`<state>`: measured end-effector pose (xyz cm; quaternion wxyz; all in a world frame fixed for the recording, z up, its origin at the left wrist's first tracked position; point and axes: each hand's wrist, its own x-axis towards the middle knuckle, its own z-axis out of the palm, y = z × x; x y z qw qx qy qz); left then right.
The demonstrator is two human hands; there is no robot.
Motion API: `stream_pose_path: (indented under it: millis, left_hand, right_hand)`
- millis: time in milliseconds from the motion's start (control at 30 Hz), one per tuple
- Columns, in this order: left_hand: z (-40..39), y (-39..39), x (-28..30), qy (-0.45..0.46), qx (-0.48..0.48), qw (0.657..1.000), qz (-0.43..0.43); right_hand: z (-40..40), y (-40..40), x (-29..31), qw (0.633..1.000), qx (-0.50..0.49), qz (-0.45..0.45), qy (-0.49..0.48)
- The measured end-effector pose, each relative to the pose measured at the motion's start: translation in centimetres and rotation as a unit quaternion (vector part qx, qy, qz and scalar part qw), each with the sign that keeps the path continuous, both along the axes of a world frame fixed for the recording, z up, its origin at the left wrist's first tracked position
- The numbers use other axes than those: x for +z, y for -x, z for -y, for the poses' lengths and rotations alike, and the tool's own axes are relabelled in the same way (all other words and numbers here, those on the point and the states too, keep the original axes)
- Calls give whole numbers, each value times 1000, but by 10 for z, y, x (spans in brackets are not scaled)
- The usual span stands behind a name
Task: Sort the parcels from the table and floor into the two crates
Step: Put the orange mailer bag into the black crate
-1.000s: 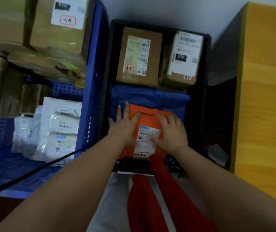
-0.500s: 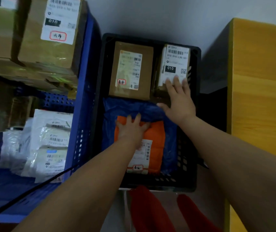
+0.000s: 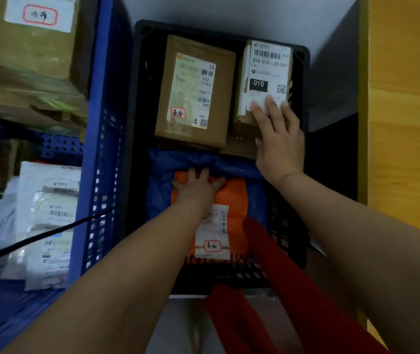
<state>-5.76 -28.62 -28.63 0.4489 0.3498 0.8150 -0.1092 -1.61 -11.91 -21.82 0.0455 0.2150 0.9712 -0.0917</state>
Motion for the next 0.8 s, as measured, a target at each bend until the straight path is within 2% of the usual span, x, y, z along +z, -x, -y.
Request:
stream_pose_path:
  millis: [167,400,600,800]
  left_hand:
    - [23,0,27,-72,1,997,-14]
    - [49,8,74,-160,18,986,-42]
    - [75,25,130,-162,52,982,-77]
    - [140,37,180,-179,111,965,-154]
  right_hand:
    - [3,9,33,999,13,51,0]
    - [29,0,65,998,43,48,-7]
    - [76,0,82,990,80,104,43]
    - [115,6,108,979,130,137,77]
